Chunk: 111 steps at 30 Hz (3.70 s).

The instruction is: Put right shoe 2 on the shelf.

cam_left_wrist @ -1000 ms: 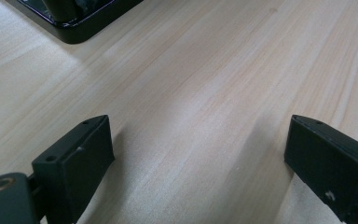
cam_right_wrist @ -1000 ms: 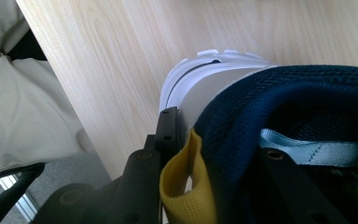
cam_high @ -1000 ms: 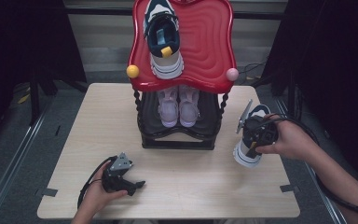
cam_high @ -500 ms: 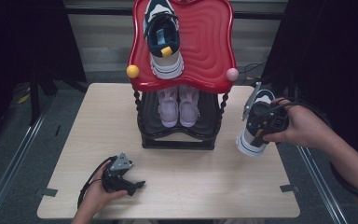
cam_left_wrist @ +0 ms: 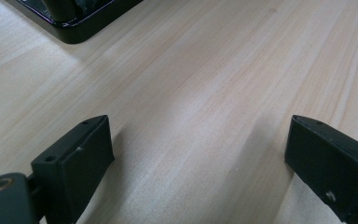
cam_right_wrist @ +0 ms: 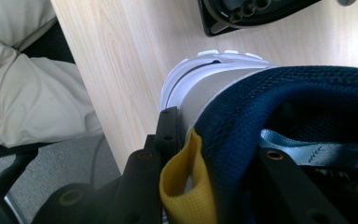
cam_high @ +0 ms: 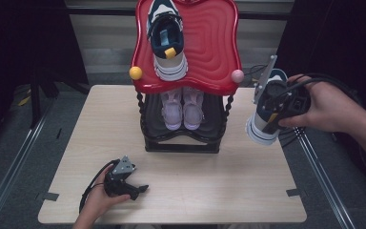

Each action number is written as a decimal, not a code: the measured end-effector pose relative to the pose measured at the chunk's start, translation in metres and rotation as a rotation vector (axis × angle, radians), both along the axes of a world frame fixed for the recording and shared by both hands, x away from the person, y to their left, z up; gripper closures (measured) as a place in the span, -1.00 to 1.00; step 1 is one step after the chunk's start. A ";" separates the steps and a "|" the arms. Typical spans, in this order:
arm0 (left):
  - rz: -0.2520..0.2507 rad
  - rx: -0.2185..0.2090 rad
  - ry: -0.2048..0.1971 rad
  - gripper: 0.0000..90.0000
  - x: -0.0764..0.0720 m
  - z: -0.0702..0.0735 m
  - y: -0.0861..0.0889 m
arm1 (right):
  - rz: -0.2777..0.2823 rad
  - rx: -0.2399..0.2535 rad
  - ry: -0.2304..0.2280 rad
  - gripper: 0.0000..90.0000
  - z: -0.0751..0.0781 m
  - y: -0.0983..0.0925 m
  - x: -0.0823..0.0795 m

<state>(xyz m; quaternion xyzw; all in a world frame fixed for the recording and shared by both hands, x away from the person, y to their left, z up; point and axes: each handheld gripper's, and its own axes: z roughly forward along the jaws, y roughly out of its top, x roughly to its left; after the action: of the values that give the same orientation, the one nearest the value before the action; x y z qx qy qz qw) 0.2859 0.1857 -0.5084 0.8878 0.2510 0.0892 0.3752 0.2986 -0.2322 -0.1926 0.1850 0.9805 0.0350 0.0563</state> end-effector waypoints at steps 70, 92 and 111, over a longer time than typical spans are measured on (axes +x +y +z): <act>0.003 0.004 -0.005 -0.84 0.001 0.000 0.000 | 0.364 -0.170 -0.303 0.58 0.078 0.135 0.089; 0.003 0.003 -0.004 -0.84 0.001 0.000 -0.001 | 0.415 -0.173 -0.307 0.57 0.075 0.140 0.094; 0.001 0.003 -0.004 -0.85 0.001 0.000 0.000 | 0.449 -0.175 -0.313 0.56 0.075 0.139 0.094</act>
<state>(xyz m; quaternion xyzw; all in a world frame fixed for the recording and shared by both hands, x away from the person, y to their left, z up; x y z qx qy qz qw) 0.2872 0.1852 -0.5085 0.8882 0.2504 0.0916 0.3742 0.3927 -0.0933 -0.1175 -0.0500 0.9756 -0.0100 0.2135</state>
